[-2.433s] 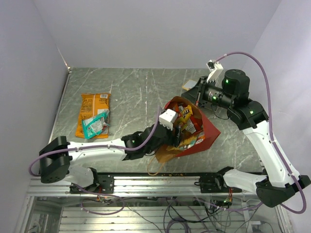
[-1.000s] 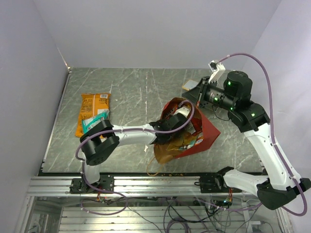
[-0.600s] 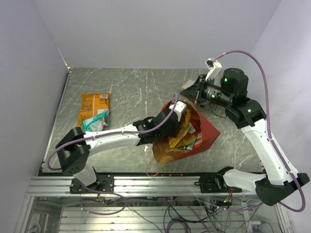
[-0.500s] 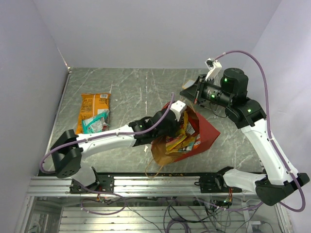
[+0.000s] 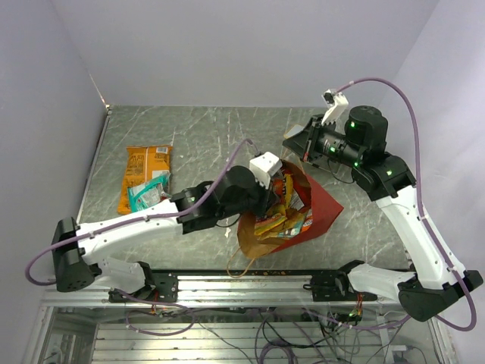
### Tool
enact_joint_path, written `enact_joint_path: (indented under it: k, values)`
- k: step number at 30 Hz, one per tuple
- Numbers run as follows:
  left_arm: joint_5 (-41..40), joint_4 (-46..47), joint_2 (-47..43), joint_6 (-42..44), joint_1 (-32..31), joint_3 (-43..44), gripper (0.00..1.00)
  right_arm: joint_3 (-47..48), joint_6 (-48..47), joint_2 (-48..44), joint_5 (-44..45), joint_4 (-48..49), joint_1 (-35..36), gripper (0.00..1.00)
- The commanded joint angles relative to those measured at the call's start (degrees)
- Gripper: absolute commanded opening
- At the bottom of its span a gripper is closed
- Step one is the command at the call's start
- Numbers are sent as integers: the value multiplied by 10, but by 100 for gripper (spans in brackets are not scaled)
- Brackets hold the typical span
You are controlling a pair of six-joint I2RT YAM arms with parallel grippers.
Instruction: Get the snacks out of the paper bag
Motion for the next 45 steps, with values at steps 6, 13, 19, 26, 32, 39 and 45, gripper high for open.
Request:
enact_joint_path:
  k: [6,13,19,26,32,39,45]
  values:
    - [-30,-46,-87,-38,-2,38,7,12,-10,-17,73,7,-1,0]
    - [-57,-106,-107,-21,-2,116,7,1,-14,-28,85,13,-1,0]
    - [-72,-134,-118,6,-2,188,7,-3,-12,-29,88,17,-1,0]
    - [-136,-158,-130,35,-2,241,7,-5,-21,-32,95,15,-1,0]
    - [-215,-223,-114,47,0,307,7,-4,-24,-28,92,18,-1,0]
    - [-278,-284,-100,63,13,364,7,-2,-24,-21,83,17,-1,0]
    - [-359,-335,-93,73,32,415,7,4,-26,-18,86,13,-1,0]
